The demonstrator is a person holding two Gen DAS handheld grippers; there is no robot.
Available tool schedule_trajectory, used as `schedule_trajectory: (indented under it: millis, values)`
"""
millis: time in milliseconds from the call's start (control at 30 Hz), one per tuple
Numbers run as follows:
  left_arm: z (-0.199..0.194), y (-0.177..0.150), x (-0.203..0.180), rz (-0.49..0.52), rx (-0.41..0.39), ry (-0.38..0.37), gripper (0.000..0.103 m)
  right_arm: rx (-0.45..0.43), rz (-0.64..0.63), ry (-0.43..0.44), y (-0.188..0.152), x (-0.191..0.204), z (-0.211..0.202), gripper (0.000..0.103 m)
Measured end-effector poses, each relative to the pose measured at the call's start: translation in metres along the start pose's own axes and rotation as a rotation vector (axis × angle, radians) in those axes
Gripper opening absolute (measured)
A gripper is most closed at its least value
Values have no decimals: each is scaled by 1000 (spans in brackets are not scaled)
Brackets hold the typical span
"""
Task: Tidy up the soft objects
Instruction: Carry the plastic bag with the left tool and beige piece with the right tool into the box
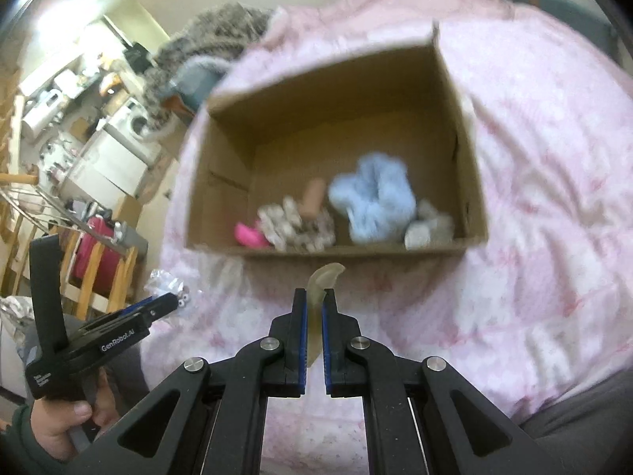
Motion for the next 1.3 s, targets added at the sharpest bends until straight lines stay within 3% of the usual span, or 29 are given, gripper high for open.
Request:
schedule_trajectory:
  millis: [200, 467, 733, 1300]
  values:
    - [-52, 38, 2, 3, -154, -22, 23, -146, -38, 27, 28, 13, -47, 8]
    - [-66, 92, -11, 17, -236, -58, 23, -230, -64, 36, 74, 13, -71, 8]
    - [-27, 108, -44, 79, -187, -53, 23, -185, -41, 49, 96, 0, -34, 8]
    - [52, 93, -60, 75, -89, -69, 23, -48, 46, 29, 78, -33, 41, 8]
Point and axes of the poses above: each gripper's, at about its wrist camera, not at the fingertips, and z roughly the way its jaws point, x to its left, y to its top, the point moved 3 cm from there along z, roughly the way its jaws point, and after that the axes turned 8 degrees about y, right-handed, at the moved point
